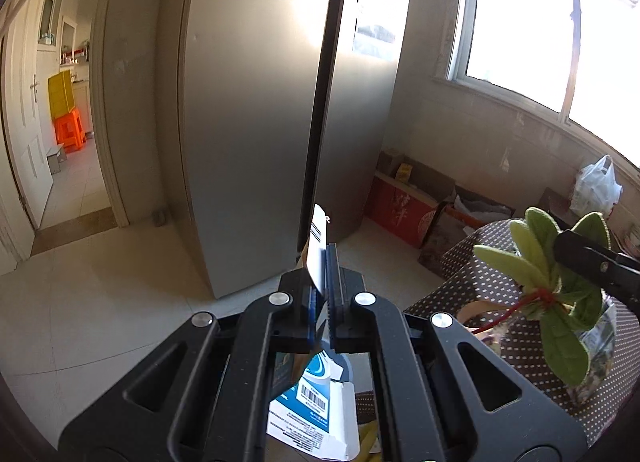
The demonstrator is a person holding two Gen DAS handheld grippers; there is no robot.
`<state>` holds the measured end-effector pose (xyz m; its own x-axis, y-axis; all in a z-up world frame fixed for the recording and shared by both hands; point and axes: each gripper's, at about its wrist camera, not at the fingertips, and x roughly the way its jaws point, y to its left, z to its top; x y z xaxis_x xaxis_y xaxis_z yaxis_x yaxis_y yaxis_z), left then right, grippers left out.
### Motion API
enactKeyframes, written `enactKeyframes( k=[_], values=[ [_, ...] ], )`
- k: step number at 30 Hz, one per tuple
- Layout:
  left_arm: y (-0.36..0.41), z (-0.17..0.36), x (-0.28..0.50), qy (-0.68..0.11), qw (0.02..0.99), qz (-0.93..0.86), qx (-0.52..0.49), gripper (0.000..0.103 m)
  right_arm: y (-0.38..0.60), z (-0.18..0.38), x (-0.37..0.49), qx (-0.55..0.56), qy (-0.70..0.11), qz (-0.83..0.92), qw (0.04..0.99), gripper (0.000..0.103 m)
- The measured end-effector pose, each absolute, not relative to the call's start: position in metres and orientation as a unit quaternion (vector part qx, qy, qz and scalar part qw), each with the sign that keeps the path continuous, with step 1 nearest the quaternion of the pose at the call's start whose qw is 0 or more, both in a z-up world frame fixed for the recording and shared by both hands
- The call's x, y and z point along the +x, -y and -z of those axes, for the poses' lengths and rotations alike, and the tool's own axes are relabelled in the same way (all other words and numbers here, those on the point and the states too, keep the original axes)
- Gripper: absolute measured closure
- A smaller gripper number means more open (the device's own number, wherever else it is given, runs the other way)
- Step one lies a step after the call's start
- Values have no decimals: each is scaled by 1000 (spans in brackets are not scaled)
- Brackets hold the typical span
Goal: Collect trash
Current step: 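Carry both items to the blue bucket and open both grippers, then move both grippers back over the table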
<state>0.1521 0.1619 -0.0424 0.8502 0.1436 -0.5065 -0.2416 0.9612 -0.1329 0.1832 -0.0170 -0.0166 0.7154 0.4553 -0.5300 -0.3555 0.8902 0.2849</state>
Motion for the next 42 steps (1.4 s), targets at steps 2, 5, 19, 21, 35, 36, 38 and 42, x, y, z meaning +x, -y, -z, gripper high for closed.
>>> enactKeyframes(
  k=[2,5,19,21,35,36,38,42],
  values=[
    [-168,53,162,-268,953,-99,-101,99,4,31,199,79,-330,-217,915,99],
    [-177,72,184,-291,946,-100,-102,99,-10,51,217,85,-350,-226,905,99],
    [-213,148,245,-377,911,-118,-119,41,-55,113,275,66,-429,-192,880,99],
    [-220,156,244,-383,907,-125,-122,41,-61,122,280,57,-438,-187,877,99],
    [-246,181,220,-410,890,-156,-124,41,-113,205,327,-4,-533,-162,831,35],
    [-247,181,218,-410,890,-155,-123,41,-113,205,325,-12,-523,-158,838,35],
    [-245,180,215,-410,891,-152,-124,41,-111,205,322,-13,-521,-158,839,35],
    [-237,174,209,-409,893,-135,-127,41,-98,186,310,2,-508,-176,843,35]
  ],
)
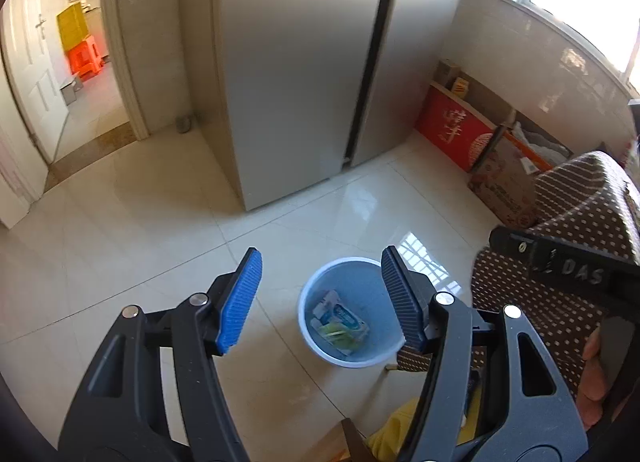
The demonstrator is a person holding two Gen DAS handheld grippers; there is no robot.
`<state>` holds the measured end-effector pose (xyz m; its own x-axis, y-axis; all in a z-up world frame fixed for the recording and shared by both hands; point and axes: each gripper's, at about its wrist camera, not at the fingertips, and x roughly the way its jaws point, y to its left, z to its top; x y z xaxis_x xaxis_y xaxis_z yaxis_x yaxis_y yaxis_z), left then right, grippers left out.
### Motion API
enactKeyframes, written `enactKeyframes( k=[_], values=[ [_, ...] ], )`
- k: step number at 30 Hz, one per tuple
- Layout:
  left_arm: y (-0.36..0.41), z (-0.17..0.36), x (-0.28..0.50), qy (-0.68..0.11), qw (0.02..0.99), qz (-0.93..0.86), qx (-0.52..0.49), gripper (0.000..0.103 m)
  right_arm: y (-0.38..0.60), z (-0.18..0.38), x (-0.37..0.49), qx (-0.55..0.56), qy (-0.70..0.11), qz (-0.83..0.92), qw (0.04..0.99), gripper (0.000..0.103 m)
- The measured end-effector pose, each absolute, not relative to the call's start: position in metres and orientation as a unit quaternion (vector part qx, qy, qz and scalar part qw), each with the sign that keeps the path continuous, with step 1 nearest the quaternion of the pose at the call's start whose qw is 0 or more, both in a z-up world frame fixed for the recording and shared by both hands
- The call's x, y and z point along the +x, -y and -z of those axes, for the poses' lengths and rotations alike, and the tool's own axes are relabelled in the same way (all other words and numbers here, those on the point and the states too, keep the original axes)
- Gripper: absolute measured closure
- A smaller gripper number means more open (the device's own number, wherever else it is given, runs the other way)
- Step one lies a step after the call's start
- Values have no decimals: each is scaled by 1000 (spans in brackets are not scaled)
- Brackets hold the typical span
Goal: Collect trash
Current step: 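Move both grippers back over the table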
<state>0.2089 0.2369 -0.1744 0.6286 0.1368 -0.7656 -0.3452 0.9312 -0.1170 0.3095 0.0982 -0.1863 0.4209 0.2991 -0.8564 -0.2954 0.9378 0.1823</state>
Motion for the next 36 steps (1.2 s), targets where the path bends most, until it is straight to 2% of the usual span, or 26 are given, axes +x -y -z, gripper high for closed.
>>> enactKeyframes(
  k=[9,17,21,29,31,36],
  values=[
    [-188,170,188,-414,901,10,-132,37,-36,97,250,23,-395,-220,892,35],
    [-128,189,177,-447,884,81,-106,37,43,59,212,38,-336,-164,927,35],
    [-110,214,183,-477,865,114,-100,37,86,59,197,46,-320,-117,939,35],
    [-84,311,213,-584,799,109,-92,39,159,58,171,65,-307,-32,949,35],
    [-84,305,210,-579,800,123,-100,40,169,57,168,70,-307,-18,949,35],
    [-78,236,200,-510,844,138,-87,40,192,58,163,84,-304,-1,949,35]
  ],
)
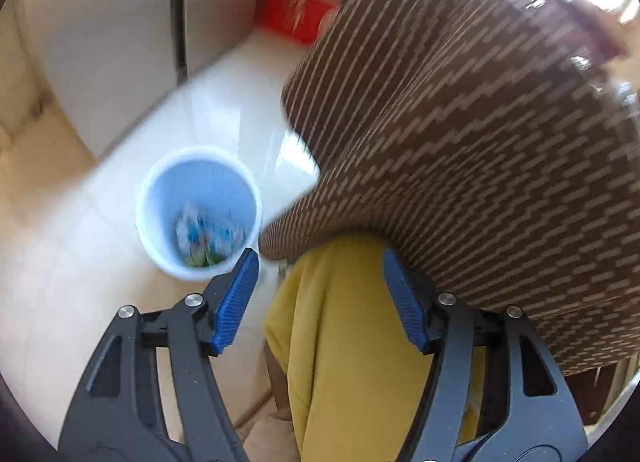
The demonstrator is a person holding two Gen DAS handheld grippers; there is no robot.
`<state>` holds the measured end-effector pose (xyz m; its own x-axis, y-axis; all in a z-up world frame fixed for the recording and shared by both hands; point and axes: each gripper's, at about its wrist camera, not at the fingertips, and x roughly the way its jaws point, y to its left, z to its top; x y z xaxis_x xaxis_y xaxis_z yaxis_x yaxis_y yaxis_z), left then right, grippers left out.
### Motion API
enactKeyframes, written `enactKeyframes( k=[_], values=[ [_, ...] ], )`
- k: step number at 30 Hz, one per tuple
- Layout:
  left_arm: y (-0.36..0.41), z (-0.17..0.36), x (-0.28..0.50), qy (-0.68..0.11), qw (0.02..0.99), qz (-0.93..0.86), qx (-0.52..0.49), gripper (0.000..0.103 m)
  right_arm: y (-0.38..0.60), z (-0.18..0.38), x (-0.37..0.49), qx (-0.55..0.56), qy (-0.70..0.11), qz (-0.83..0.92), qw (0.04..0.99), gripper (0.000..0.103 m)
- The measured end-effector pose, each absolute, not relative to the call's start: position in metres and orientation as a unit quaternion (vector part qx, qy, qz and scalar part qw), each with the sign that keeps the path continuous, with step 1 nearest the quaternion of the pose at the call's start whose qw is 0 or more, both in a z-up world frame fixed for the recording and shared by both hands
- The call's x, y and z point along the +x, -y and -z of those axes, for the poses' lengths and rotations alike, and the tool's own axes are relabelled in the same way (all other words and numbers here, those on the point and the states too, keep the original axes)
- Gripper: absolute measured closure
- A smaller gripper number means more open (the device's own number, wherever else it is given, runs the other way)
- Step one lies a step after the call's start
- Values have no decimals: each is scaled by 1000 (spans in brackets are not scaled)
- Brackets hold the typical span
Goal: Collect trash
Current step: 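Move both grippers back over the table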
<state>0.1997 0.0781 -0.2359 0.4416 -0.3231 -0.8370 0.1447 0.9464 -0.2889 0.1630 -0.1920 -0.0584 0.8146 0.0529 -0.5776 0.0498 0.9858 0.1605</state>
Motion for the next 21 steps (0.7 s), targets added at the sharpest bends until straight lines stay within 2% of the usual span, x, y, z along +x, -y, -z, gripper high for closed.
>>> enactKeyframes(
  k=[5,9,16,21],
  values=[
    [-64,171,191,-438,883,156,-69,40,210,74,161,88,-329,14,940,35],
    [-45,145,182,-411,896,156,-57,39,215,85,156,84,-351,9,933,34],
    [-29,125,161,-393,905,155,-47,39,238,106,152,113,-377,13,919,15],
    [-19,113,162,-387,907,164,-41,38,239,133,169,136,-409,-7,902,15]
  ],
)
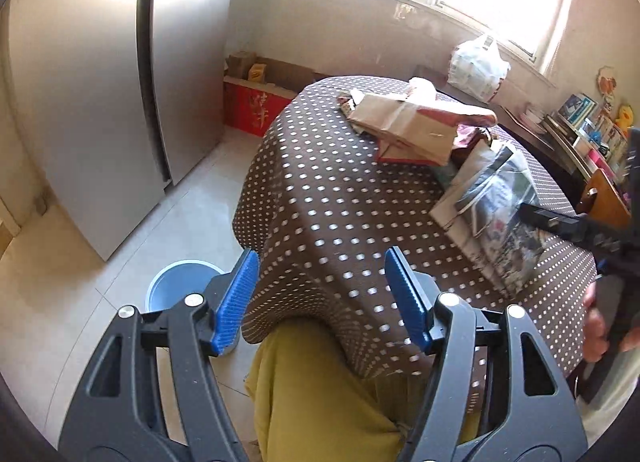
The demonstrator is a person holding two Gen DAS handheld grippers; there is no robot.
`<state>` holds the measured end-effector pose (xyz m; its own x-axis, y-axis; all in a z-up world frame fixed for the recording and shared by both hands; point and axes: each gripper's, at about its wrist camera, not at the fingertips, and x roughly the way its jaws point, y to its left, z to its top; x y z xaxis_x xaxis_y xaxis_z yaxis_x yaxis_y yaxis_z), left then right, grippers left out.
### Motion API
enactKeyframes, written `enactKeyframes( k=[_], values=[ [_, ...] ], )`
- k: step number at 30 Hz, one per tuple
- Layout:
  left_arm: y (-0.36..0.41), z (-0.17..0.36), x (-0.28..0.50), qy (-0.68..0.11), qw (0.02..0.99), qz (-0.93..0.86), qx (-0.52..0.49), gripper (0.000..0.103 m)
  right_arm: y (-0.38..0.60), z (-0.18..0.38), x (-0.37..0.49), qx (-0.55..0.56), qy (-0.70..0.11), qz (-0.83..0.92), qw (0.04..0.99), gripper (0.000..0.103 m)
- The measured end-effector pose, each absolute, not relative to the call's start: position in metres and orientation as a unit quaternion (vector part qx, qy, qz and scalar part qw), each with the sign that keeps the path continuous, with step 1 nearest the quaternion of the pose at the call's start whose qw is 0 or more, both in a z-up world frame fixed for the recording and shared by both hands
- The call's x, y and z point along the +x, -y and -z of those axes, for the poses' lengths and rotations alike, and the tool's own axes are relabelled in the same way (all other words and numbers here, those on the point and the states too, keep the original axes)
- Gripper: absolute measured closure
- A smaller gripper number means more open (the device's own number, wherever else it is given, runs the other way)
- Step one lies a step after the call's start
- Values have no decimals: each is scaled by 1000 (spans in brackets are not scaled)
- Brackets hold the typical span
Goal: Collect trash
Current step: 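Move both grippers back over the table, then grasp the newspaper bundle with the right gripper while the left grasps the long red box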
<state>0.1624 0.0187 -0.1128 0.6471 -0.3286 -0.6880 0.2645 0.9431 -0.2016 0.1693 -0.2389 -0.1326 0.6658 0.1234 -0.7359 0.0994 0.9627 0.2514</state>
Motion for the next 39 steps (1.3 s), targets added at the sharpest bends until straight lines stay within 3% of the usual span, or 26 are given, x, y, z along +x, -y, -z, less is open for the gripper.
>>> enactKeyframes(
  k=[3,7,12,14,16,31,32,33,34,39],
  values=[
    [-12,106,156,-383,907,171,-39,38,240,142,176,167,-410,-22,896,16],
    [-3,102,154,-379,909,172,-30,38,248,142,177,204,-392,-50,896,56],
    [11,91,151,-373,909,183,-25,36,265,124,159,239,-344,-53,906,70],
    [19,85,153,-366,912,185,-22,28,272,115,150,243,-327,-46,912,70],
    [28,78,155,-356,915,191,-24,13,281,107,142,244,-311,-30,918,71],
    [117,73,227,-320,918,199,125,12,343,85,109,263,-258,74,927,71],
    [118,74,230,-317,917,204,132,15,348,85,112,265,-259,74,926,71],
    [121,75,233,-315,916,206,142,34,349,85,112,267,-261,74,925,71],
    [121,76,235,-316,916,199,148,61,348,84,113,268,-262,73,924,71],
    [118,76,233,-309,918,177,173,75,347,80,114,268,-257,69,926,71]
  ],
)
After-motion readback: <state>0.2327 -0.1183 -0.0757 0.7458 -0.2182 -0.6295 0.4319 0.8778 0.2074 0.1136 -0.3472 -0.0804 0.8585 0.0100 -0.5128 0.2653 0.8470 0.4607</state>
